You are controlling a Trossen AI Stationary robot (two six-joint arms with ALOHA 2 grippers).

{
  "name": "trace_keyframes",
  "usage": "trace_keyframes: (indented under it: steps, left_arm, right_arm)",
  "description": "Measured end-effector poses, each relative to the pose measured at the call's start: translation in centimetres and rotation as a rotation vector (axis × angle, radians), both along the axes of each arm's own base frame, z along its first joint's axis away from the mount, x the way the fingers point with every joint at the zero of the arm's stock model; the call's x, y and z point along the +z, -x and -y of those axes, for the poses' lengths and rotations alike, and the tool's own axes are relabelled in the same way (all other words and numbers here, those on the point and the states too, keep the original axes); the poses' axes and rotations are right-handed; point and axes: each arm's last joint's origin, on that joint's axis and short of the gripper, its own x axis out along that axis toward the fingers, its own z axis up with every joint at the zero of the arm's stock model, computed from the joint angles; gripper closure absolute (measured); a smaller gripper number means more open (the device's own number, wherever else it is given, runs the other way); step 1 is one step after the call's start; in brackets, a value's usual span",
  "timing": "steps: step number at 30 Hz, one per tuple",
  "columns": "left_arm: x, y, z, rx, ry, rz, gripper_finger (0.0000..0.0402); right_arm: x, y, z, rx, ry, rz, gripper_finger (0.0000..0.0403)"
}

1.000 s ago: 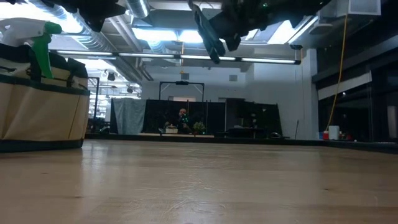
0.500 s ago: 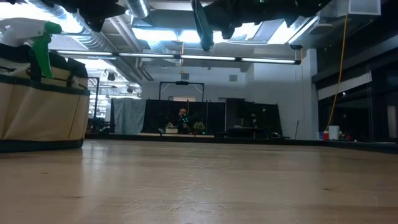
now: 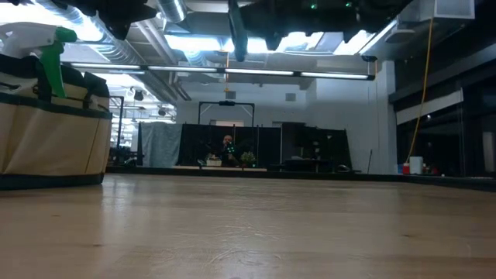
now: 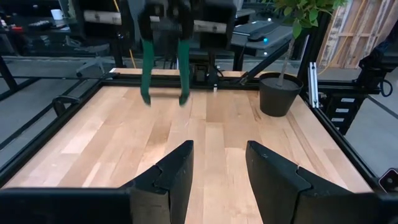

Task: Pick & Place Garden tools in Gardening bag
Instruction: Put the green shear scissors into the gardening bag

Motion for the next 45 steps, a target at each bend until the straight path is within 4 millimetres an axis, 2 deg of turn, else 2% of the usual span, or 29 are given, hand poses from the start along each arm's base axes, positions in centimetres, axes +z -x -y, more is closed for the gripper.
trace_keyframes:
  steps: [8,12,18,23,33,38,45]
  left_arm:
    - [0.7,-0.1,0.0,-0.006,-0.026,0.076,0.0258]
    - [0.9,-0.1,0.0,-0.006,-0.022,0.087,0.0258]
    - [0.9,-0.1,0.0,0.017,-0.009,0.096,0.0258]
    - [0.8,-0.5,-0.3,0.146,-0.046,0.090,0.0257]
    - [1.0,-3.4,0.1,0.176,-0.226,0.161,0.0209]
    - [1.2,-4.1,0.2,0.228,-0.209,0.213,0.0185]
    - [1.1,-5.9,0.2,0.254,-0.161,0.290,0.0181]
  right_arm:
    - [0.0,-3.6,-0.5,0.090,-0.007,-0.025,0.0369]
    - [0.5,-4.7,-0.3,0.091,-0.002,-0.019,0.0369]
    - [1.3,-5.2,0.0,0.082,0.004,0.003,0.0369]
    - [2.2,-5.3,0.2,0.049,0.013,0.045,0.0369]
    - [3.9,-5.7,0.2,0.046,0.047,0.109,0.0369]
    - [4.2,-5.7,0.2,0.045,0.050,0.137,0.0369]
    - [4.7,-5.7,0.2,0.044,0.058,0.190,0.0369]
